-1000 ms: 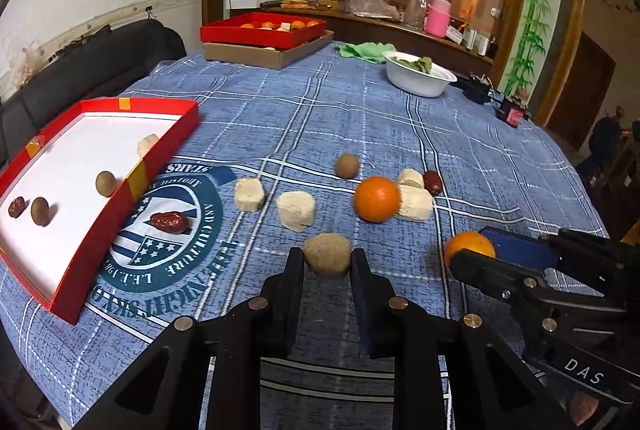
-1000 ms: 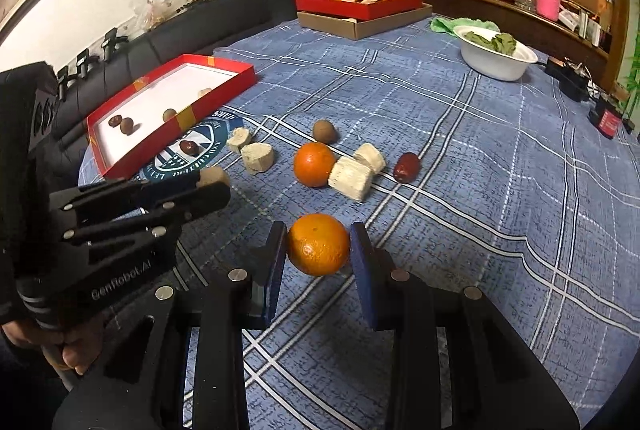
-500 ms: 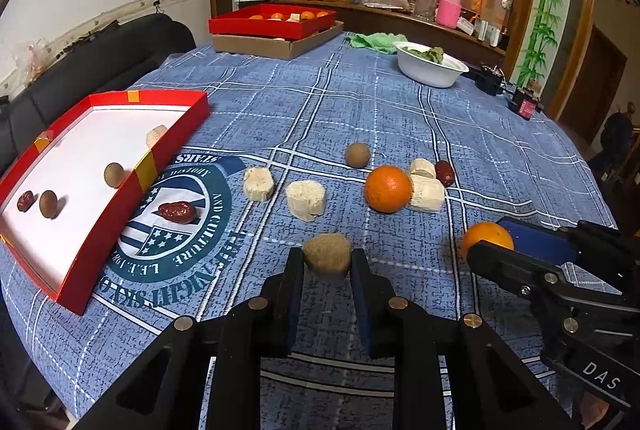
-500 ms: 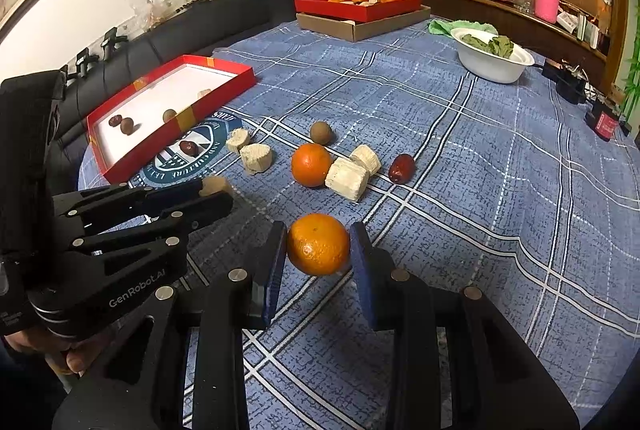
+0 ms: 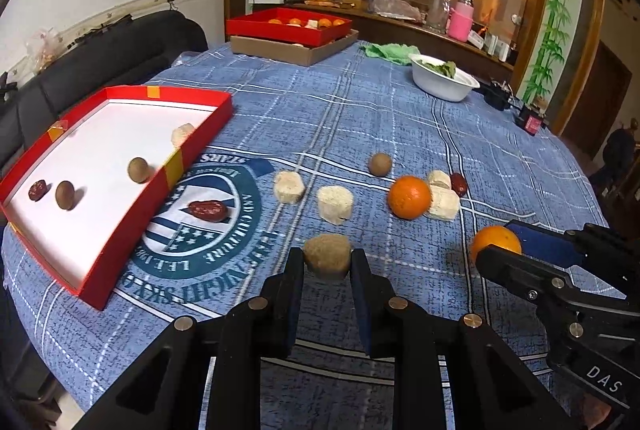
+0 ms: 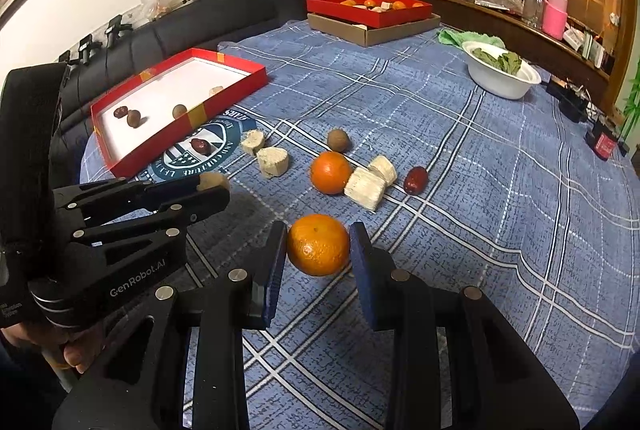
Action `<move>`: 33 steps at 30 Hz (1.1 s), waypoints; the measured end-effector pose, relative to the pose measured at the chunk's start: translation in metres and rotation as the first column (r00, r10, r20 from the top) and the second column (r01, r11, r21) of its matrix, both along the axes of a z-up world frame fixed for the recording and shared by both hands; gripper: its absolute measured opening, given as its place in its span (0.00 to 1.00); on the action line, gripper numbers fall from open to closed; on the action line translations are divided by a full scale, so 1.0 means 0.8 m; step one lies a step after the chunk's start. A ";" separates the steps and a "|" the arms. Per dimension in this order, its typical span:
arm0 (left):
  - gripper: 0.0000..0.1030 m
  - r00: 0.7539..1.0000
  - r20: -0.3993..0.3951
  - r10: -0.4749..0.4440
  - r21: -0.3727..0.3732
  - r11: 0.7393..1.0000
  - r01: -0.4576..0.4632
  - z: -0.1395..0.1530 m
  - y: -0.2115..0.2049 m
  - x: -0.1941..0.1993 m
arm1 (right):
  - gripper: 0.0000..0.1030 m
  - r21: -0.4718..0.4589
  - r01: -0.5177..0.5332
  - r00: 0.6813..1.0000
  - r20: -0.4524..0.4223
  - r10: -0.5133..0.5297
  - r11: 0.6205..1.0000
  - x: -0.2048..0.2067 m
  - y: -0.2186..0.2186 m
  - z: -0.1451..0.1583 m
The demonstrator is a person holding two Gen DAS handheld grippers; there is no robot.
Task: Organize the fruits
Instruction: 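Carry the orange and pastry into the white box and open both tools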
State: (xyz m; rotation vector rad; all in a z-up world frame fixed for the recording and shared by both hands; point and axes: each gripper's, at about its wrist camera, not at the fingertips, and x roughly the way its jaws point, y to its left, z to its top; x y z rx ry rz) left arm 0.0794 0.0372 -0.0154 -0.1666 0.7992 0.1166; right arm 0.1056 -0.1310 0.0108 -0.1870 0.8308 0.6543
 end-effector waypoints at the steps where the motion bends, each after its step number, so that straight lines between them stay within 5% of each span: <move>1: 0.22 1.000 0.005 0.007 -0.003 1.000 -0.007 0.002 0.005 -0.002 | 0.30 -0.005 -0.004 1.000 0.003 0.004 1.000 -0.001 0.003 0.002; 22: 0.22 0.986 0.105 0.133 -0.002 0.991 -0.134 0.043 0.089 -0.027 | 0.30 -0.040 -0.084 0.995 0.056 0.086 0.996 -0.008 0.082 0.034; 33: 0.22 0.954 0.097 0.282 -0.020 0.959 -0.282 0.048 0.175 -0.016 | 0.30 0.009 -0.144 0.985 0.093 0.143 0.989 0.022 0.157 0.064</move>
